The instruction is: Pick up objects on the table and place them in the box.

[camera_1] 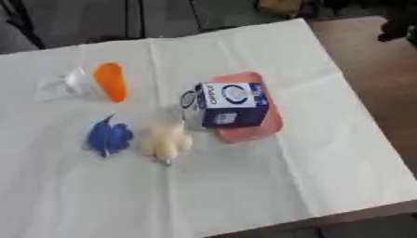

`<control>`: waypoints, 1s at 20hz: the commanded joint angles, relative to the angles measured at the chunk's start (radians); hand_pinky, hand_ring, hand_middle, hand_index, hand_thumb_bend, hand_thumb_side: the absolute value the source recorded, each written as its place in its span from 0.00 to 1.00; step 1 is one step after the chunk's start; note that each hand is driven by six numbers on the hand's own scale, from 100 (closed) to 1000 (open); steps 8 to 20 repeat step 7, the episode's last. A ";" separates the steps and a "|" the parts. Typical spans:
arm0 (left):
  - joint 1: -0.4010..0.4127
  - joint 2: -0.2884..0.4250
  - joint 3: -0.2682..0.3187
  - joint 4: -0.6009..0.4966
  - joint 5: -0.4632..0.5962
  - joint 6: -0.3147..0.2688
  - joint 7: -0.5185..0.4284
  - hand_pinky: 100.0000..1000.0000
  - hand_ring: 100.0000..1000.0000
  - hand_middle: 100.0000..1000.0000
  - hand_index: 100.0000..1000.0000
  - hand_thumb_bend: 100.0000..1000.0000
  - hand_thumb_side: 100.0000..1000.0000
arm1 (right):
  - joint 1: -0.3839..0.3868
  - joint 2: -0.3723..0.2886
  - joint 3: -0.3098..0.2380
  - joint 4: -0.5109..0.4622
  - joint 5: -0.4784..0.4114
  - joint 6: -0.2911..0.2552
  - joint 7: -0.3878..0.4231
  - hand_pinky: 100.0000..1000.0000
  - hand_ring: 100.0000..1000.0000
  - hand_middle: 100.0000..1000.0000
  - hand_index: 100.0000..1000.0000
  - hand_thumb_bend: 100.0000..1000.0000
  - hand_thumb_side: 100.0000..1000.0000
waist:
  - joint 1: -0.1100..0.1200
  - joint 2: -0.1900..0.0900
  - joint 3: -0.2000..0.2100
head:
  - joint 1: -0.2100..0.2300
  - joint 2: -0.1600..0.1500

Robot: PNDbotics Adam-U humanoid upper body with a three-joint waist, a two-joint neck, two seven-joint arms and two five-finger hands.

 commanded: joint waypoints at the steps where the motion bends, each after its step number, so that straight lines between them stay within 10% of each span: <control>1: -0.003 0.006 0.011 -0.024 -0.002 0.002 -0.015 0.59 0.78 0.73 0.84 0.27 0.59 | -0.008 -0.026 -0.011 -0.015 0.005 -0.002 -0.004 0.50 0.52 0.76 0.69 0.00 0.71 | -0.005 -0.012 0.001 | -0.002 0.004; 20: -0.001 -0.003 0.013 -0.030 -0.003 0.006 -0.019 0.59 0.77 0.72 0.84 0.24 0.58 | -0.010 -0.029 -0.008 -0.014 0.004 -0.003 -0.001 0.50 0.52 0.76 0.69 0.00 0.71 | -0.005 -0.014 0.000 | 0.001 0.004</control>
